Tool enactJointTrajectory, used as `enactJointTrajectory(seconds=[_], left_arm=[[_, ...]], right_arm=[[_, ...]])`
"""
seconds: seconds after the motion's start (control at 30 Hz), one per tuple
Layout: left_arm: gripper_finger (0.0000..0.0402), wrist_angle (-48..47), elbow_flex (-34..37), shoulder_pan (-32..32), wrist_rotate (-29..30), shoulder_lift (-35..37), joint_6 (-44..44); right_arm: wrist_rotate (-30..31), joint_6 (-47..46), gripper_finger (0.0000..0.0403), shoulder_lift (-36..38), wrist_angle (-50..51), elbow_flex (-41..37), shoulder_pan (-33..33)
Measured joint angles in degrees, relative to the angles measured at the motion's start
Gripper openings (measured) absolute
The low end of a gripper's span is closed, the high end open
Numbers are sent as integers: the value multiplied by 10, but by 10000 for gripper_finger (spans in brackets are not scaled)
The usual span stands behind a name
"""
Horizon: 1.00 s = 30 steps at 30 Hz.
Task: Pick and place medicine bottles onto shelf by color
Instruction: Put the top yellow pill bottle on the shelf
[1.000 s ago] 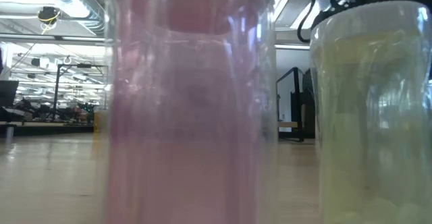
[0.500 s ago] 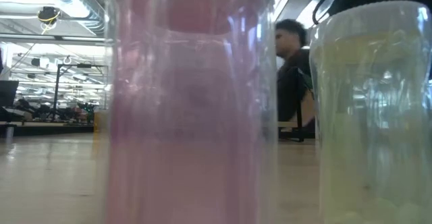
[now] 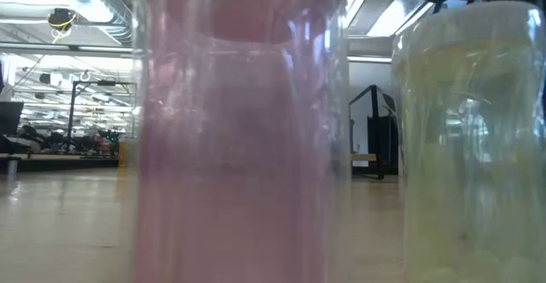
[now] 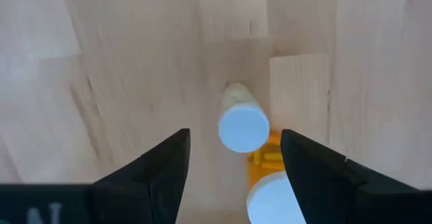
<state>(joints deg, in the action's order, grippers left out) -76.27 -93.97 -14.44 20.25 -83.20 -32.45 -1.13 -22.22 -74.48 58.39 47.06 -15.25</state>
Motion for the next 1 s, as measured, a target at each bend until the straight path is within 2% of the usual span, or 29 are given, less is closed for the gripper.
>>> enactJointTrajectory(seconds=[0.27, 1.0], left_arm=[[135, 0, 0, 0, 0, 0, 0], [135, 5, 0, 0, 0, 0, -1]], right_arm=[[0, 0, 232, 0, -27, -33, 0], [17, 2, 232, -16, -49, -35, 0]])
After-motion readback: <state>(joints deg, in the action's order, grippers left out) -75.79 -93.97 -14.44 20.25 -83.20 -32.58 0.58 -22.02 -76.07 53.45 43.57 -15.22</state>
